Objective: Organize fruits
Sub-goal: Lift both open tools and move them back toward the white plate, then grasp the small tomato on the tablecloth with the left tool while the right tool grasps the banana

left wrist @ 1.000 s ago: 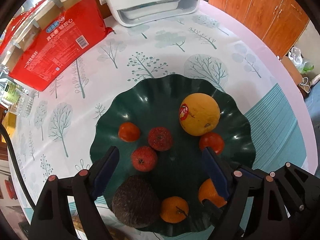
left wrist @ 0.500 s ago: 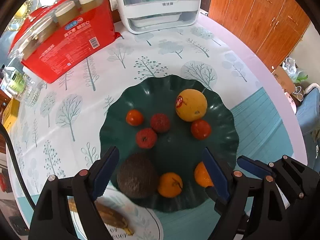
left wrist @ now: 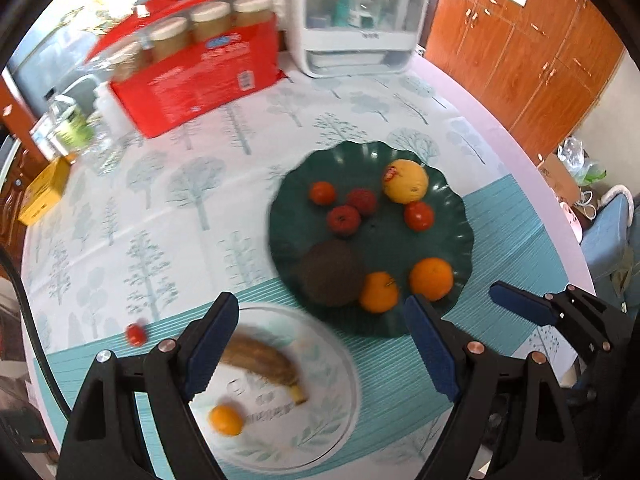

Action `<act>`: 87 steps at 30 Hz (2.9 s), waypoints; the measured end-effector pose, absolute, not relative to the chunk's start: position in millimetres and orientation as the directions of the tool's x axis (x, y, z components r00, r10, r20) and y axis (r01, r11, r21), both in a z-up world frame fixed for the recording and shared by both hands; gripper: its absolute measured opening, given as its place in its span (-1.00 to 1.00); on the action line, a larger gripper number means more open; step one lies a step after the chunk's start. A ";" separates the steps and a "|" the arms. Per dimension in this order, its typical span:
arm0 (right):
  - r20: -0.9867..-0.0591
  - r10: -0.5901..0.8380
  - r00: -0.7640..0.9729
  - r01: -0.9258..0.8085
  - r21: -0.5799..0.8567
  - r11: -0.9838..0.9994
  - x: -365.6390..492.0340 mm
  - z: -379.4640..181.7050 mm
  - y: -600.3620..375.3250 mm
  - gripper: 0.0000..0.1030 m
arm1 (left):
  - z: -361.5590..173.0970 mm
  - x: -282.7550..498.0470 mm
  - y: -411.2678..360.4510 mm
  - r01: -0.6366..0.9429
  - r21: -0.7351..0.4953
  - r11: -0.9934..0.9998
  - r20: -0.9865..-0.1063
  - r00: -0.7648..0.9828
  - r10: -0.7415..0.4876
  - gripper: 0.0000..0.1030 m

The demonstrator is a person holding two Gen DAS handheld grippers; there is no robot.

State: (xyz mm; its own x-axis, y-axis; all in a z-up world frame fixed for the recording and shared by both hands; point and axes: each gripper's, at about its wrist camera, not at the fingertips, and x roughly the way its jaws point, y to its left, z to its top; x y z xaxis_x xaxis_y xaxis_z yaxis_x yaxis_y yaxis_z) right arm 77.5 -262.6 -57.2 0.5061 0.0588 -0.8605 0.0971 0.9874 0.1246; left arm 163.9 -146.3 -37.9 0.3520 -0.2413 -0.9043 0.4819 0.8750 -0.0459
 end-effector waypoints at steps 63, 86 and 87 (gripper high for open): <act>-0.934 0.095 0.345 -0.260 0.002 0.966 174.3 -164.5 -88.0 0.07 | -180.5 259.5 58.2 0.230 -0.139 0.963 -0.952 0.237 -0.194 -0.37; -0.909 0.211 0.361 -0.282 0.109 0.953 160.9 -151.1 -92.0 -0.31 | -154.3 241.0 57.9 0.227 -0.109 0.968 -0.934 0.310 -0.178 -0.54; -0.905 0.209 0.372 -0.278 0.106 0.955 159.6 -148.5 -91.9 -0.32 | -152.9 240.1 57.9 0.226 -0.109 0.968 -0.933 0.313 -0.178 -0.54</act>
